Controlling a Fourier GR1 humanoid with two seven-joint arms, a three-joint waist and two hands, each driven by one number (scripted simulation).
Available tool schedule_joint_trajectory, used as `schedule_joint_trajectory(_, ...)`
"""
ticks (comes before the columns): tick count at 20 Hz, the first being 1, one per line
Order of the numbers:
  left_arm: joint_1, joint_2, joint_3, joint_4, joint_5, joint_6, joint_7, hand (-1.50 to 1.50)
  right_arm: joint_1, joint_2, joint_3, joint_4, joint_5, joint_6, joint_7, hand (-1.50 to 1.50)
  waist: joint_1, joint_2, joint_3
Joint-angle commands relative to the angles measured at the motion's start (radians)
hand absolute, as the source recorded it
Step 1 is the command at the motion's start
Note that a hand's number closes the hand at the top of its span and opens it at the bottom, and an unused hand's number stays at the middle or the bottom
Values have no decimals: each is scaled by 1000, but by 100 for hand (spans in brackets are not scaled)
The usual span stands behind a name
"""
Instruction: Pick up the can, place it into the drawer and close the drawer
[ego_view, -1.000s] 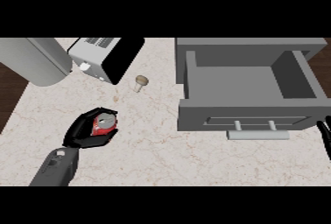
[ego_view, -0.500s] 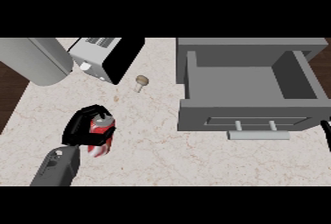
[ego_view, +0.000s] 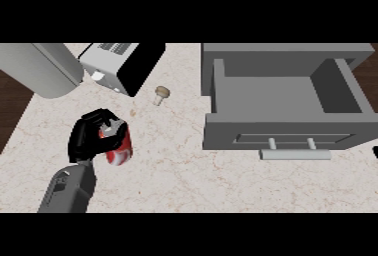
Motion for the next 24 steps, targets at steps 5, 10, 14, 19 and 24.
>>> schedule_joint_trajectory(5, -5, -59, -131, -308, -20, 66, 257, 150, 2, -13, -2, -49, -23, -8, 41, -150, 0, -1, 0)
schedule_joint_trajectory(10, -66, -66, -255, -422, -57, 185, 358, 150, 9, 4, -10, 47, 7, 5, -63, -150, -3, 0, 0)
schedule_joint_trajectory(14, -143, -66, -311, -497, -58, 251, 494, 150, -64, -43, -41, 0, -14, -29, 41, -150, -1, 0, 0)
schedule_joint_trajectory(19, -316, -67, -356, -413, -50, 308, 574, 150, 0, -50, -83, 15, -80, 33, -24, -150, -14, 2, 0)
schedule_joint_trajectory(24, -467, -67, -428, -345, -75, 430, 623, 150, -2, -15, -32, -19, -14, 7, 5, -150, -16, 3, 0)
